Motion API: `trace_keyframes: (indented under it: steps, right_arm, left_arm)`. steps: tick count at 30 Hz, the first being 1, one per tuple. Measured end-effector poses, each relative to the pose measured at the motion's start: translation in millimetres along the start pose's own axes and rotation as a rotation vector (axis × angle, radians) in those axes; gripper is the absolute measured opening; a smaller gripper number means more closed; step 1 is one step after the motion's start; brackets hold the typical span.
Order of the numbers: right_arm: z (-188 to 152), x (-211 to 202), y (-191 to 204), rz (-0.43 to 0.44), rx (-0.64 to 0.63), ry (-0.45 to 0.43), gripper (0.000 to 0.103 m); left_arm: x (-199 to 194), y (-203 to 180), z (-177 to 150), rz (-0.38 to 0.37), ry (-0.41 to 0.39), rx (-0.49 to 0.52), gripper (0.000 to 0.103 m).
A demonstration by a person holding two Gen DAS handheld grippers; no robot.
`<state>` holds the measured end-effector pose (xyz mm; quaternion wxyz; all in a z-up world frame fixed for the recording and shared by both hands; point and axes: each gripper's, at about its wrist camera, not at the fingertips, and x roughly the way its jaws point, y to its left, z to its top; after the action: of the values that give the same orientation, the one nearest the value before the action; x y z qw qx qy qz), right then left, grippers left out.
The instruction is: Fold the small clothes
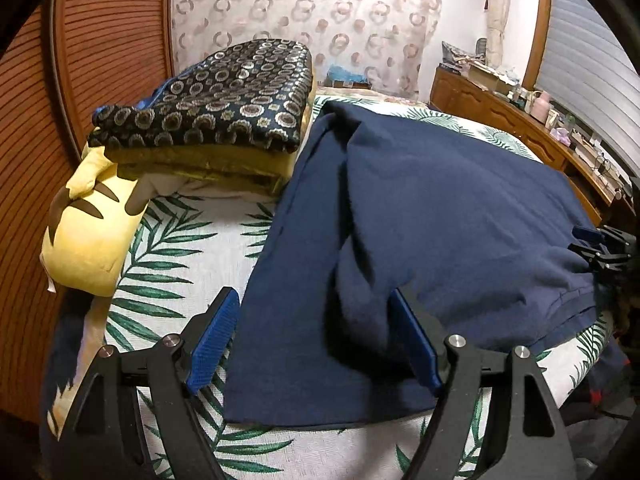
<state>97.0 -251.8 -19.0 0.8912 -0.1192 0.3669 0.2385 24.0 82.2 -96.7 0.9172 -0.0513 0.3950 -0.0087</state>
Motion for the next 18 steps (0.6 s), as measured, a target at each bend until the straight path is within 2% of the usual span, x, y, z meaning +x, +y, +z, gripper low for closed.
trace_keyframes:
  steps: [7, 18]
  right_arm:
    - [0.4, 1.2, 0.6, 0.024, -0.024, 0.007, 0.075]
    - [-6.7, -1.0, 4.7, 0.004, -0.014, -0.028, 0.076]
  left_arm:
    - [7.4, -2.1, 3.1, -0.006, 0.023, 0.012, 0.078]
    - [11.1, -0.3, 7.6, -0.010, 0.038, 0.030, 0.078]
